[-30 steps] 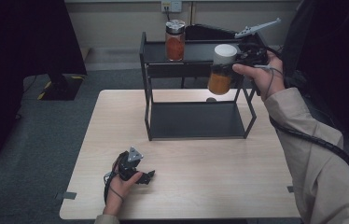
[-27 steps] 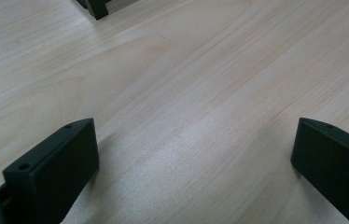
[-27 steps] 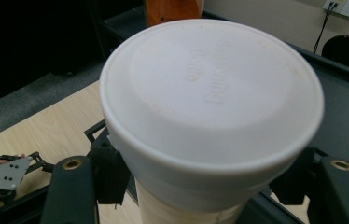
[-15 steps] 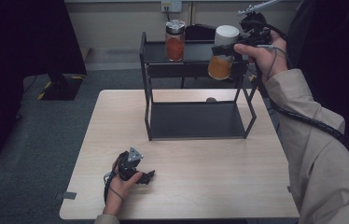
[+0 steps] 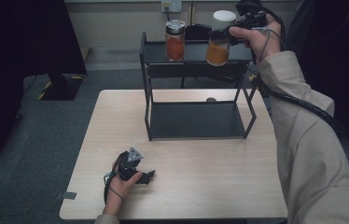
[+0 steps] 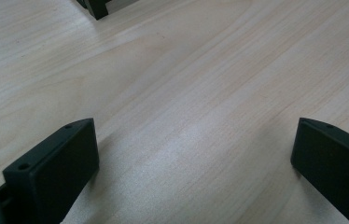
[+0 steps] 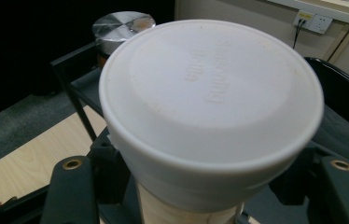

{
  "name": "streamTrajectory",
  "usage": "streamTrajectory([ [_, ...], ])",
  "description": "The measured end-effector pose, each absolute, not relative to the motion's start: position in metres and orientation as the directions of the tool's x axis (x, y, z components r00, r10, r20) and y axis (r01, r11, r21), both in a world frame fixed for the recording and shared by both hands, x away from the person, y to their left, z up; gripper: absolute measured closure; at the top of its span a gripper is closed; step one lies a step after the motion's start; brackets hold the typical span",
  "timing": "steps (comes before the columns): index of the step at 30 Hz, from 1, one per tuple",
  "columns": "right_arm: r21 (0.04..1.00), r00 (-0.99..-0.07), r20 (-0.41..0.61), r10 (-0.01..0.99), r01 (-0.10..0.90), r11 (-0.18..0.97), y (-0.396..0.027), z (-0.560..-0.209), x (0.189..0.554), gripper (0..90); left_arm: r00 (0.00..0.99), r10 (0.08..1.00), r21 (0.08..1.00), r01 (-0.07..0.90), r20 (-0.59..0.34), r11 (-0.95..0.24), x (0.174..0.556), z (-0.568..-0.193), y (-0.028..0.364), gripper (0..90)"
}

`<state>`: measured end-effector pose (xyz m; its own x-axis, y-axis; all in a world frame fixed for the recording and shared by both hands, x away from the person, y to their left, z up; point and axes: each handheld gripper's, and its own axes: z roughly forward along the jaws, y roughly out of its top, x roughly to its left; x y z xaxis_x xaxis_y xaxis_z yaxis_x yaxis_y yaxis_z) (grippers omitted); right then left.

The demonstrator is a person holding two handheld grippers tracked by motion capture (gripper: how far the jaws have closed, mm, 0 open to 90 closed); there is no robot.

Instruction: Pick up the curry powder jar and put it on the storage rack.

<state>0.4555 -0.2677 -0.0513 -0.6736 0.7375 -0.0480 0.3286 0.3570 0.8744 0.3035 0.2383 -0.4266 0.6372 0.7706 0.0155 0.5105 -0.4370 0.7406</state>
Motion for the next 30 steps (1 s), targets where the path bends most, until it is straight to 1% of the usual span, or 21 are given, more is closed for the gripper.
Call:
streamTrajectory([
  [7, 0.878, -0.644, -0.047, 0.763, 0.338, 0.34, -0.257, -0.055, 0.473, 34.8, 0.637, 0.771, 0.741, 0.51, 0.015, -0.436, 0.303, -0.427, 0.238, 0.0],
  [13, 0.872, -0.635, -0.066, 0.77, 0.338, 0.353, -0.245, -0.055, 0.484, 34.8, 0.637, 0.77, 0.74, 0.51, 0.016, -0.438, 0.303, -0.427, 0.238, 0.0],
  [18, 0.871, -0.629, -0.052, 0.776, 0.351, 0.344, -0.24, -0.057, 0.495, 34.8, 0.637, 0.771, 0.74, 0.51, 0.016, -0.438, 0.303, -0.427, 0.238, 0.0],
  [30, 0.874, -0.624, -0.053, 0.779, 0.349, 0.338, -0.233, -0.067, 0.5, 34.8, 0.637, 0.771, 0.74, 0.51, 0.017, -0.438, 0.303, -0.427, 0.238, 0.0],
])
